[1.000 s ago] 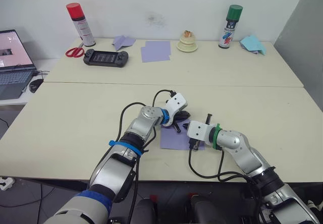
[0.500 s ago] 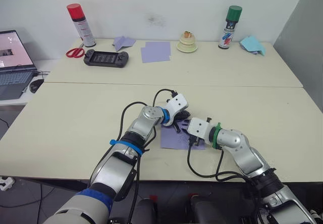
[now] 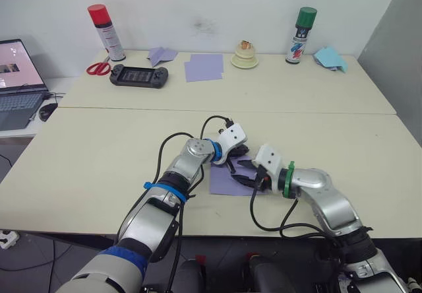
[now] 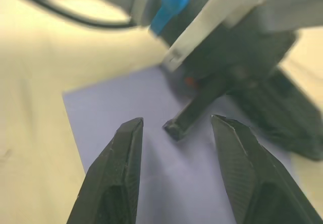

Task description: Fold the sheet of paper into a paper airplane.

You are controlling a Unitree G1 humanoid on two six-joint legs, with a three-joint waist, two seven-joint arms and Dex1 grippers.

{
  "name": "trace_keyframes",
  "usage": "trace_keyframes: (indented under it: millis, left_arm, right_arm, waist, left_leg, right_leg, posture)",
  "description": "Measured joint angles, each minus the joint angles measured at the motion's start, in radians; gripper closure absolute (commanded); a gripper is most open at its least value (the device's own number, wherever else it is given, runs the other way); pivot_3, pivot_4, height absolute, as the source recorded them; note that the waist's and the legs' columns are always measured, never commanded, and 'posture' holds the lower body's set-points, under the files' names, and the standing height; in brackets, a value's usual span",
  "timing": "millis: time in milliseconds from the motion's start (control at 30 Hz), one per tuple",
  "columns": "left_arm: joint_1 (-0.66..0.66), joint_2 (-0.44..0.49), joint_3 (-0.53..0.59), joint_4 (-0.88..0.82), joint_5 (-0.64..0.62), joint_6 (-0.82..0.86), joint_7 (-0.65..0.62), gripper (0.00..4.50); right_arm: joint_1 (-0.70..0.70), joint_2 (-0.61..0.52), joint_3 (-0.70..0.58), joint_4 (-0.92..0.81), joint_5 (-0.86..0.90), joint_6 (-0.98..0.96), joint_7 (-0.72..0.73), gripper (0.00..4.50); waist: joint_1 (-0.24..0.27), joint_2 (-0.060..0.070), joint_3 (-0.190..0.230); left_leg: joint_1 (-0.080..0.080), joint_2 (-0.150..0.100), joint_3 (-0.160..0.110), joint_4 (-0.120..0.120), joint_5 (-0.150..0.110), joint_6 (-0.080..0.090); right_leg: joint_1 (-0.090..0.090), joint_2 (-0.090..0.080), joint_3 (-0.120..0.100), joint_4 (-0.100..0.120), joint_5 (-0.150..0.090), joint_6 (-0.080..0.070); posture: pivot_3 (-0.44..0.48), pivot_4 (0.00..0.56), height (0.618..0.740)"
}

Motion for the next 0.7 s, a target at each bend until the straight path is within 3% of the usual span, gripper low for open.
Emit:
trace_keyframes:
  millis: [167, 700]
  left_arm:
    - [-0.002, 0.000, -0.001, 0.002, 0.001, -0.007, 0.000, 4.50]
    - [-0.002, 0.001, -0.006, 0.010, 0.003, -0.019, -0.002, 4.50]
  right_arm:
    - [-0.080, 0.001, -0.064, 0.046, 0.032, 0.007, -0.050, 4.38]
    - [-0.132, -0.009, 0.000, 0.278, -0.066, -0.066, -0.136, 4.45]
  waist:
    - [0.001, 0.000, 0.000]
    - [0.000, 0.000, 0.000]
  left_leg:
    - [0.000, 0.000, 0.000, 0.000, 0.000, 0.000]
    - [0.000, 0.000, 0.001, 0.000, 0.000, 0.001]
  right_leg:
    - [0.000, 0.000, 0.000, 0.000, 0.000, 0.000]
    - [0.000, 0.000, 0.000, 0.000, 0.000, 0.000]
  posture:
    - [0.000, 0.150, 0.740]
    - [0.000, 0.150, 0.740]
